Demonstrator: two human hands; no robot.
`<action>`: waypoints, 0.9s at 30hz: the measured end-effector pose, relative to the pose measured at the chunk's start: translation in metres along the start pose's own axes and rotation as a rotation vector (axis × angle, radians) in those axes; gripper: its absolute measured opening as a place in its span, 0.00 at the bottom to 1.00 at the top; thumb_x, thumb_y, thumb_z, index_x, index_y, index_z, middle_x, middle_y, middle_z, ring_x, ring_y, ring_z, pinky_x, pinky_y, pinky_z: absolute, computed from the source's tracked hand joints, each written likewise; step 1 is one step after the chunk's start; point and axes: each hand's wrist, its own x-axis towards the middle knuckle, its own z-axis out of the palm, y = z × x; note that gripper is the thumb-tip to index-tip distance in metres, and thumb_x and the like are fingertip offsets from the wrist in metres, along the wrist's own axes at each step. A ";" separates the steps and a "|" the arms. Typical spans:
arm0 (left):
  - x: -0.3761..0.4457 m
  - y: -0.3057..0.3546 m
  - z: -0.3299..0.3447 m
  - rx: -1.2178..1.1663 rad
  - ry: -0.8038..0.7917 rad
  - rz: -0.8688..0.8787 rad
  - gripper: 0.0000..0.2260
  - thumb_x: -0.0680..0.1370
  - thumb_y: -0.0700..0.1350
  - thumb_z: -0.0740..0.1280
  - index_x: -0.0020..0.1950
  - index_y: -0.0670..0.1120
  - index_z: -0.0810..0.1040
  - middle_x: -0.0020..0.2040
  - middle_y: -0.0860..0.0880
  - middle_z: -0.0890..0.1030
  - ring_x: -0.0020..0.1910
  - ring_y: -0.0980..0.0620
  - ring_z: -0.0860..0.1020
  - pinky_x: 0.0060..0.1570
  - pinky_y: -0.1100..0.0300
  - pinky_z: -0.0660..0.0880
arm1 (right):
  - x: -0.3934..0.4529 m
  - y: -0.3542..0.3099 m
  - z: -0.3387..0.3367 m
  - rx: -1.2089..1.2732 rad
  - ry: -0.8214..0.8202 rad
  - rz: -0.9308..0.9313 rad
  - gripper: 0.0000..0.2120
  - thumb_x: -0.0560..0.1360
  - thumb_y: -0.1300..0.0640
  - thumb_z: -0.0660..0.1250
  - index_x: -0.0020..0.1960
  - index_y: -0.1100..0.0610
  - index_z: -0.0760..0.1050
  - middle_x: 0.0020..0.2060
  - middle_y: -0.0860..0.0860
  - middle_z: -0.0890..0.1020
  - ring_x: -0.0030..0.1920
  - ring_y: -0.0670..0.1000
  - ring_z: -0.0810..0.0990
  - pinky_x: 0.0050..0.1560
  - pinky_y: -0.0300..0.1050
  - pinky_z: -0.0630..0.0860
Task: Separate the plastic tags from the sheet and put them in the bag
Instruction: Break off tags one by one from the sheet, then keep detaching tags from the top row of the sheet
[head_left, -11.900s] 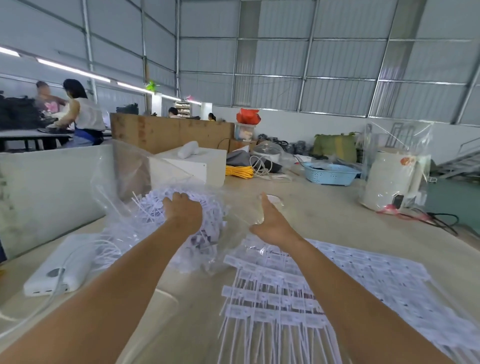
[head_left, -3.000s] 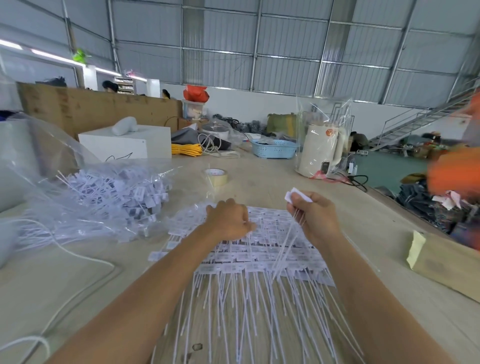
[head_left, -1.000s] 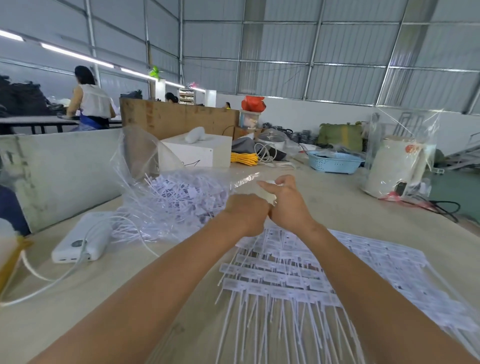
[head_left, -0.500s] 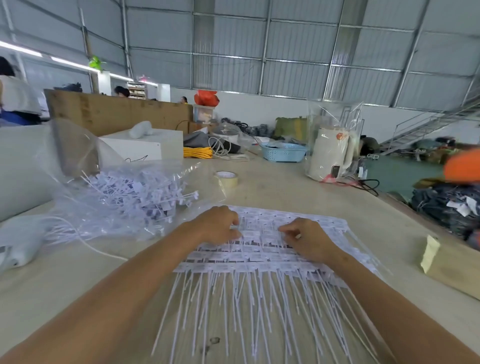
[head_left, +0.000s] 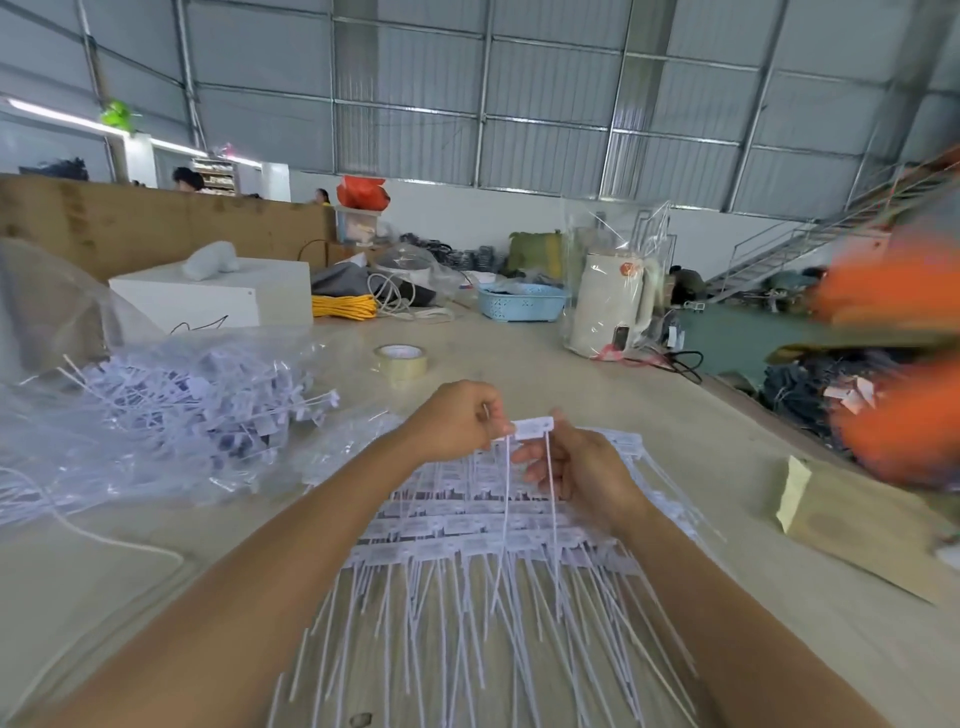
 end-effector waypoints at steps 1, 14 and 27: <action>0.000 -0.003 0.005 -0.027 0.018 -0.021 0.07 0.74 0.45 0.71 0.41 0.44 0.76 0.33 0.48 0.78 0.33 0.53 0.76 0.35 0.63 0.71 | 0.001 -0.001 -0.002 0.013 -0.012 0.007 0.22 0.80 0.46 0.56 0.41 0.59 0.81 0.36 0.56 0.84 0.28 0.50 0.80 0.27 0.39 0.74; -0.014 -0.002 0.025 -0.671 -0.025 -0.405 0.10 0.77 0.46 0.67 0.41 0.39 0.77 0.26 0.47 0.74 0.21 0.56 0.69 0.23 0.66 0.68 | 0.000 0.005 0.006 -0.243 0.031 -0.134 0.04 0.72 0.64 0.71 0.39 0.59 0.79 0.26 0.52 0.77 0.26 0.46 0.74 0.29 0.37 0.71; -0.016 0.002 0.016 -0.738 -0.395 -0.687 0.14 0.80 0.42 0.56 0.34 0.44 0.67 0.19 0.53 0.66 0.15 0.61 0.59 0.15 0.73 0.53 | -0.013 0.005 0.019 -0.924 0.037 -0.627 0.03 0.74 0.68 0.67 0.41 0.67 0.76 0.33 0.55 0.77 0.33 0.50 0.70 0.34 0.37 0.63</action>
